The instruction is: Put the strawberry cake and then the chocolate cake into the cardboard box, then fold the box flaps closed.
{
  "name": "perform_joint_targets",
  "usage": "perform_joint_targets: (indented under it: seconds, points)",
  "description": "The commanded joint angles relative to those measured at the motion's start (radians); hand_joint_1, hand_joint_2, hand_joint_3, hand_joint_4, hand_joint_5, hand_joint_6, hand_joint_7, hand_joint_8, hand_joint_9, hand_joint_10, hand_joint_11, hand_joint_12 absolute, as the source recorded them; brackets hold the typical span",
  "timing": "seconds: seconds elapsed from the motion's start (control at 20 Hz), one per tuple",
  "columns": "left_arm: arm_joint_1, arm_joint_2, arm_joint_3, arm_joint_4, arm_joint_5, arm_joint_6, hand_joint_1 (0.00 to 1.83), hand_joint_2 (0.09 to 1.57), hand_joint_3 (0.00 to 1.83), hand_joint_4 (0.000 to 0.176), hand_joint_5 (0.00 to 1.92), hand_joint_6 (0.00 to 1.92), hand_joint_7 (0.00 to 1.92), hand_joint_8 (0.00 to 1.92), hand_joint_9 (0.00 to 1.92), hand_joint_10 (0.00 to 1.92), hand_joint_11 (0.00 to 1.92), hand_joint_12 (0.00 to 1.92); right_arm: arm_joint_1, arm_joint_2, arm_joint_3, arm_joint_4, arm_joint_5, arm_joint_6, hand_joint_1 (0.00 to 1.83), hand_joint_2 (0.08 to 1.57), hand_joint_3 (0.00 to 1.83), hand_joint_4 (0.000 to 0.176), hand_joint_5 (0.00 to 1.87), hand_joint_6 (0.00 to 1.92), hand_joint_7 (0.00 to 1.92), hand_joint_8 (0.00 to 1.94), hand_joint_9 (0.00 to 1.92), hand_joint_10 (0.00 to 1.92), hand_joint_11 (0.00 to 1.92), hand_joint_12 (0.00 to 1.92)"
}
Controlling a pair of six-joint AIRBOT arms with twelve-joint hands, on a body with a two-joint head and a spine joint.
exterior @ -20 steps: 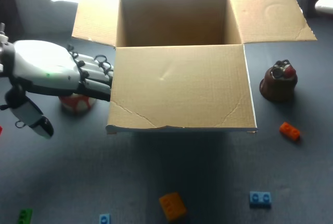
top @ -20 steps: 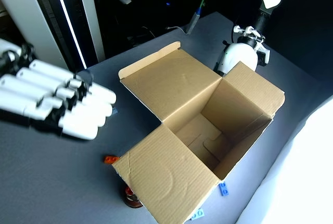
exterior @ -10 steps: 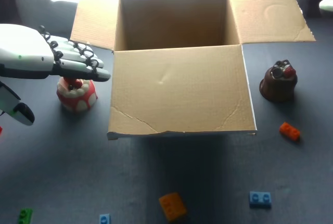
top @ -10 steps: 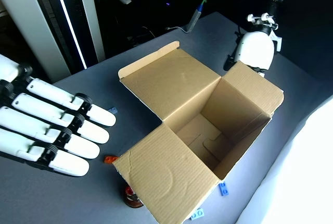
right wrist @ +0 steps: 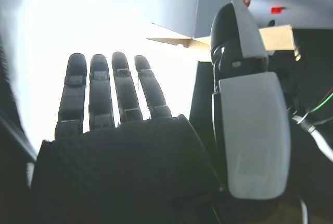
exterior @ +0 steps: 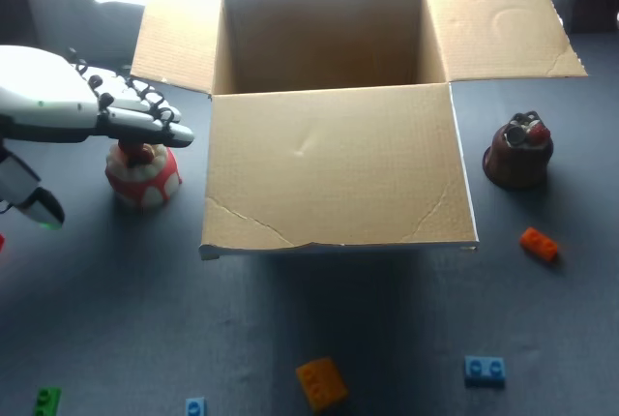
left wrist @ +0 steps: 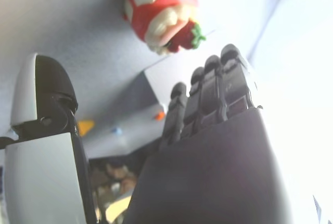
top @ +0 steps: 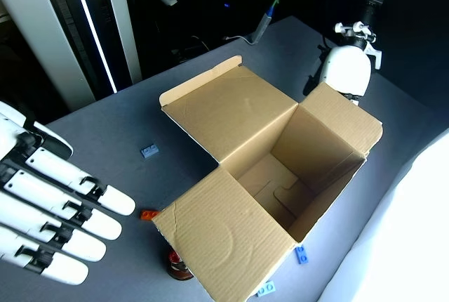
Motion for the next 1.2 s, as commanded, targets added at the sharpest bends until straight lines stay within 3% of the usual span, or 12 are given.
perform_joint_targets:
  seconds: [0.0, 0.15, 0.25, 0.6, 1.0, 1.15]
  points:
    - [-0.005, -0.007, 0.017, -0.059, 0.006, 0.000, 1.16, 0.92, 0.00, 0.077, 0.00, 0.00, 0.00, 0.00, 0.00, 0.00, 0.02, 0.01, 0.012, 0.011, 0.006, 0.007, 0.073, 0.043, 0.63, 1.07, 0.00, 0.000, 0.01, 0.00, 0.02, 0.00, 0.04, 0.01, 0.00, 0.17]
    - [-0.004, -0.057, 0.074, -0.055, 0.006, 0.000, 1.14, 0.92, 0.00, 0.078, 0.00, 0.00, 0.00, 0.00, 0.00, 0.00, 0.01, 0.01, 0.015, 0.009, 0.006, 0.007, 0.062, 0.096, 0.58, 1.08, 0.00, 0.000, 0.00, 0.00, 0.00, 0.00, 0.04, 0.00, 0.00, 0.24]
    - [-0.005, -0.083, 0.101, -0.044, 0.005, 0.000, 1.16, 0.93, 0.00, 0.072, 0.00, 0.00, 0.00, 0.00, 0.00, 0.00, 0.00, 0.01, 0.015, 0.009, 0.007, 0.007, 0.062, 0.099, 0.64, 1.07, 0.00, 0.000, 0.01, 0.00, 0.02, 0.01, 0.06, 0.01, 0.00, 0.30]
    - [0.000, -0.121, 0.131, -0.015, 0.005, 0.000, 1.15, 0.94, 0.01, 0.067, 0.00, 0.00, 0.00, 0.00, 0.00, 0.00, 0.01, 0.03, 0.015, 0.009, 0.008, 0.007, 0.076, 0.101, 0.62, 1.08, 0.00, 0.000, 0.02, 0.00, 0.03, 0.00, 0.05, 0.01, 0.00, 0.28]
    - [0.015, -0.148, 0.153, -0.006, 0.005, 0.000, 1.16, 0.95, 0.00, 0.063, 0.00, 0.00, 0.00, 0.00, 0.00, 0.00, 0.00, 0.32, 0.015, 0.009, 0.008, 0.007, 0.081, 0.106, 0.60, 1.09, 0.00, 0.000, 0.00, 0.00, 0.02, 0.00, 0.04, 0.00, 0.00, 0.24]
    - [0.016, -0.160, 0.171, -0.006, 0.005, 0.000, 1.16, 0.95, 0.00, 0.071, 0.00, 0.00, 0.00, 0.00, 0.04, 0.01, 0.00, 0.47, 0.015, 0.009, 0.008, 0.007, 0.083, 0.108, 0.62, 1.08, 0.00, 0.000, 0.01, 0.00, 0.03, 0.00, 0.06, 0.01, 0.00, 0.27]
